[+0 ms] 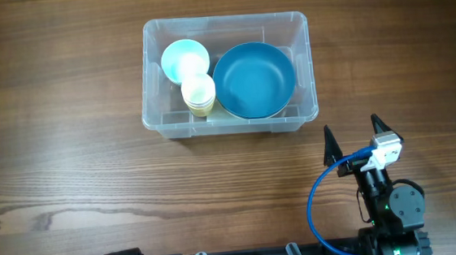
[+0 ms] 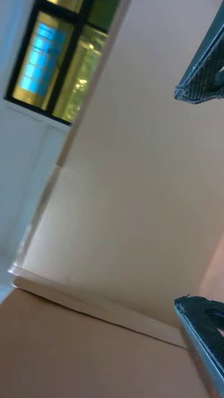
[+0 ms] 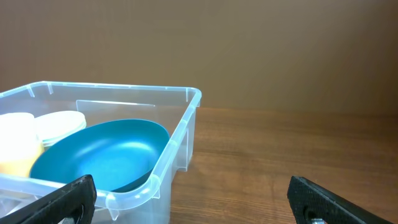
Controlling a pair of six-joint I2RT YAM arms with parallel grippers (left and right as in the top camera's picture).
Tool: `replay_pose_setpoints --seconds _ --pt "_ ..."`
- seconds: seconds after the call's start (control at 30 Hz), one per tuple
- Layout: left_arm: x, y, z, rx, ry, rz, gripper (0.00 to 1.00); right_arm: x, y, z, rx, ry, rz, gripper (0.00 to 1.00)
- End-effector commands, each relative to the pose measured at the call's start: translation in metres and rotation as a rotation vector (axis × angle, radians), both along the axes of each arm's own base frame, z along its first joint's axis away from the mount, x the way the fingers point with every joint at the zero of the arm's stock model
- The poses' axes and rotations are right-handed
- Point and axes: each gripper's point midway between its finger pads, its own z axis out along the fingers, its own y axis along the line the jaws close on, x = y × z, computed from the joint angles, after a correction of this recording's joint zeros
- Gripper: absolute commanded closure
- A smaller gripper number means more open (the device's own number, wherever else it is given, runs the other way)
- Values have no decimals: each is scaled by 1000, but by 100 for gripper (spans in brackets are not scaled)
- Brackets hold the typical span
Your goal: Pack container
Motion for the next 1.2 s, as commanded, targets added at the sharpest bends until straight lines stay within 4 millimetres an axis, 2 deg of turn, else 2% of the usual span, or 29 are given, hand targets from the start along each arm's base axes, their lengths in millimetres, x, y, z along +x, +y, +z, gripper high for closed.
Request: replay_pose_setpoints --seconds 0.0,0.1,0.2,0.33,0.37,0.53,0.6,0.7,1.17 --pt "50 5 -55 -18 163 -5 0 -1 2 2 -11 -12 13 0" --pt "104 3 -96 -21 249 -43 0 -1 2 2 -11 -12 13 0" --pt "148 -6 -116 -1 223 -118 0 -1 2 2 -12 -12 13 0" --pt "183 -15 -144 23 182 -184 0 -1 2 2 -11 -12 13 0" --pt "190 -16 -158 26 182 -195 0 -1 2 2 -11 -12 13 0" --pt "204 -16 -209 23 227 -200 0 -1 2 2 -11 -12 13 0" --pt "207 -16 -218 21 239 -201 0 -1 2 2 -11 -12 13 0" --pt "216 -18 -245 13 296 -218 0 -1 2 2 -11 -12 13 0" --pt "232 -16 -330 -13 466 -220 0 -1 2 2 -11 -12 13 0"
